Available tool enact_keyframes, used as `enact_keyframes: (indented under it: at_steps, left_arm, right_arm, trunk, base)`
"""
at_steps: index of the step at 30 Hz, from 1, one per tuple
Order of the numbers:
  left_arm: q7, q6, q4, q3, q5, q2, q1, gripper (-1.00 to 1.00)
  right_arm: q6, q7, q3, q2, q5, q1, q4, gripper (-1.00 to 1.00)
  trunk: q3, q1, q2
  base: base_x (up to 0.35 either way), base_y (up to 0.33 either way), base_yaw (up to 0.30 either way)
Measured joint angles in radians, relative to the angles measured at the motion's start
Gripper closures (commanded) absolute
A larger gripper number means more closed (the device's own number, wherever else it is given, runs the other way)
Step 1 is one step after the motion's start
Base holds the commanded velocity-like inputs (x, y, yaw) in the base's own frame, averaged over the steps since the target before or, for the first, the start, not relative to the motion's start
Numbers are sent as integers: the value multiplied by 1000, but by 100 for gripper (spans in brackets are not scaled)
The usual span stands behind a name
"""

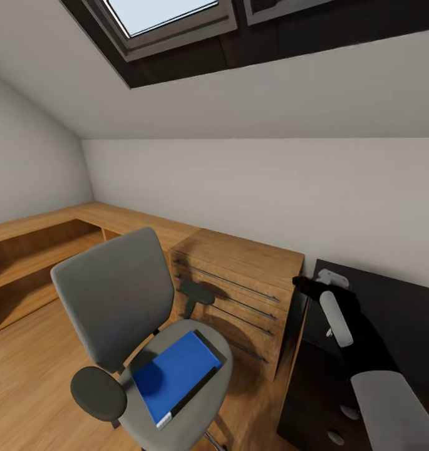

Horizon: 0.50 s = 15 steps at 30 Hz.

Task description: In the bedroom, organize the workspace by keeping the computer under the desk, ensuring the monitor is on the desk, placing the keyboard on the desk next to the monitor, placing the mouse on the desk next to the keyboard, moving the folder from the swivel chair onto the desk next to the mouse, stacking the notebook on top of the folder with the pen on top of the notebook, and positioning the swivel chair next to the desk.

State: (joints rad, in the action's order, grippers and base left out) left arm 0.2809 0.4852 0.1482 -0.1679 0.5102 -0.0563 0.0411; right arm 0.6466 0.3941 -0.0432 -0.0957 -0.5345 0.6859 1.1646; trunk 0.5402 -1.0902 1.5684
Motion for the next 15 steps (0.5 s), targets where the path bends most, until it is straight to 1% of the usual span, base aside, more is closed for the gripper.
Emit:
enact_keyframes:
  at_steps: [2, 6, 11, 15]
  left_arm:
    - [1, 0, 0, 0, 0, 0, 0, -100]
    - [0, -1, 0, 0, 0, 0, 0, -100]
    - [0, -2, 0, 1, 0, 0, 0, -100]
    - [0, -1, 0, 1, 0, 0, 0, -100]
  right_arm:
    - [3, 16, 26, 12, 1, -4, 8, -100]
    - [4, 38, 79, 20, 1, -7, 13, -100]
    - [4, 46, 104, 22, 0, -9, 17, -100]
    - [4, 47, 106, 22, 0, -9, 17, -100]
  trunk:
    - [0, 0, 0]
    - [0, 0, 0]
    - [0, 0, 0]
    - [0, 0, 0]
  base:
    - [0, 0, 94]
    - [0, 0, 87]
    - [0, 0, 17]
    - [0, 0, 15]
